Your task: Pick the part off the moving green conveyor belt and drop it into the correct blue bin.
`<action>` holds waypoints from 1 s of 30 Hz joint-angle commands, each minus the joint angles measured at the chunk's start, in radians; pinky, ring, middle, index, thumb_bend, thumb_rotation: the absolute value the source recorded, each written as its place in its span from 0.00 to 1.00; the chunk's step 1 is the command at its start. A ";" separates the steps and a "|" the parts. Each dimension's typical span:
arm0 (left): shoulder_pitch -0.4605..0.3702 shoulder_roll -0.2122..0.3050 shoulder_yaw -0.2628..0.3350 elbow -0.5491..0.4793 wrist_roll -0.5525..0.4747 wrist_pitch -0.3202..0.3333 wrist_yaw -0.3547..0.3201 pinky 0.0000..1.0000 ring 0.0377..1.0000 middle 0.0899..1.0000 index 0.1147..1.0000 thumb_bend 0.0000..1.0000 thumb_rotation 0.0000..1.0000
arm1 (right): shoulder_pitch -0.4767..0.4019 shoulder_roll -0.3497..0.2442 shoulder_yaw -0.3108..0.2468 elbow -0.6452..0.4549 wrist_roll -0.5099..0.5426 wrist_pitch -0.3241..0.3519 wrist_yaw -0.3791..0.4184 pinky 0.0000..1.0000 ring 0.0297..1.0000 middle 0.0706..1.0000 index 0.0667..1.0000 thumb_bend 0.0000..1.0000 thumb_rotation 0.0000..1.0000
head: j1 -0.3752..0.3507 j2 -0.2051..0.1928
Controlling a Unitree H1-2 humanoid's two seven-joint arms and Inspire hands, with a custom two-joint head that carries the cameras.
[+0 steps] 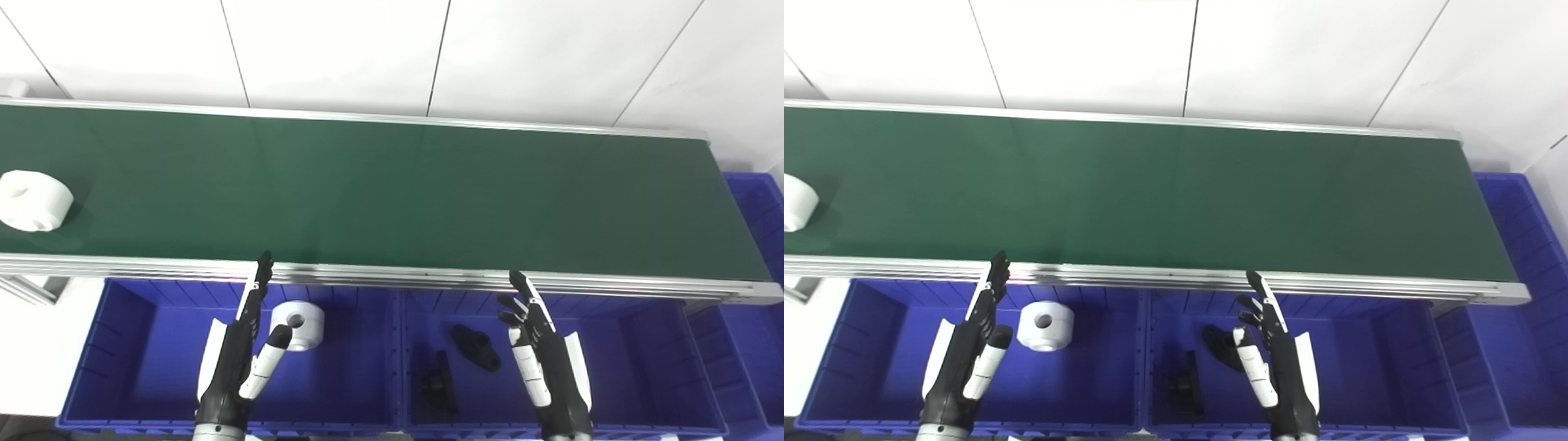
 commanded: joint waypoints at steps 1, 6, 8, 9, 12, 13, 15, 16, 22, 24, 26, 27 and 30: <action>-0.004 -0.001 0.001 -0.021 -0.007 -0.006 -0.001 1.00 0.99 1.00 1.00 0.69 1.00 | 0.004 -0.002 0.005 -0.028 0.004 -0.003 0.006 0.79 0.85 0.94 0.94 0.68 1.00 | 0.001 0.001; -0.006 -0.001 0.001 -0.019 0.002 -0.003 -0.002 1.00 0.99 1.00 1.00 0.68 1.00 | 0.002 -0.002 0.005 -0.027 0.003 -0.002 0.005 0.79 0.85 0.93 0.94 0.67 1.00 | 0.004 0.001; -0.008 -0.002 0.001 -0.018 0.002 -0.001 -0.002 1.00 0.99 1.00 1.00 0.68 1.00 | 0.001 -0.002 0.005 -0.026 0.005 0.000 0.006 0.79 0.85 0.93 0.94 0.67 1.00 | 0.004 0.002; -0.008 -0.002 0.001 -0.018 0.001 0.000 -0.002 1.00 0.98 1.00 1.00 0.68 1.00 | 0.001 -0.001 0.005 -0.026 0.007 0.000 0.006 0.79 0.85 0.93 0.94 0.67 1.00 | 0.004 0.002; -0.008 -0.001 0.001 -0.018 -0.003 0.002 -0.004 1.00 0.99 1.00 1.00 0.68 1.00 | 0.001 -0.001 0.005 -0.024 0.005 0.000 0.005 0.79 0.85 0.93 0.94 0.67 1.00 | 0.004 0.001; -0.008 0.000 0.000 -0.018 -0.003 0.002 -0.005 1.00 0.99 1.00 1.00 0.67 1.00 | 0.000 -0.001 0.005 -0.024 0.004 0.000 0.005 0.79 0.85 0.93 0.94 0.67 1.00 | 0.004 0.001; -0.009 0.001 0.000 -0.017 -0.004 0.002 -0.006 1.00 0.99 1.00 1.00 0.67 1.00 | 0.000 -0.001 0.006 -0.023 0.005 -0.002 0.005 0.79 0.85 0.93 0.93 0.67 1.00 | 0.004 0.001; -0.009 0.000 0.000 -0.017 -0.005 0.003 -0.007 1.00 0.99 1.00 1.00 0.67 1.00 | -0.001 -0.001 0.006 -0.022 0.006 -0.002 0.005 0.79 0.85 0.92 0.93 0.66 1.00 | 0.004 0.001; -0.007 0.000 -0.002 -0.020 -0.003 0.009 -0.008 1.00 0.99 1.00 1.00 0.66 1.00 | -0.001 0.000 0.005 -0.023 0.003 0.003 0.004 0.78 0.84 0.92 0.93 0.66 1.00 | 0.004 0.005; -0.007 0.000 -0.002 -0.021 0.000 0.009 -0.006 1.00 0.98 1.00 1.00 0.66 1.00 | -0.001 0.001 0.006 -0.023 0.003 0.006 0.004 0.78 0.84 0.92 0.93 0.66 1.00 | 0.003 0.005; -0.007 0.000 -0.002 -0.023 0.000 0.011 -0.007 1.00 0.98 1.00 1.00 0.65 1.00 | -0.002 0.001 0.006 -0.023 0.002 0.006 0.005 0.78 0.84 0.92 0.93 0.65 1.00 | 0.003 0.008; -0.006 0.000 -0.002 -0.024 0.000 0.012 -0.007 1.00 0.98 1.00 1.00 0.65 1.00 | -0.002 0.001 0.006 -0.023 0.002 0.006 0.005 0.78 0.84 0.92 0.93 0.65 1.00 | 0.003 0.008; -0.006 -0.001 -0.002 -0.023 -0.007 0.012 -0.008 1.00 0.98 1.00 1.00 0.66 1.00 | 0.000 0.001 0.007 -0.027 0.002 0.008 0.005 0.77 0.84 0.92 0.93 0.66 1.00 | 0.002 0.009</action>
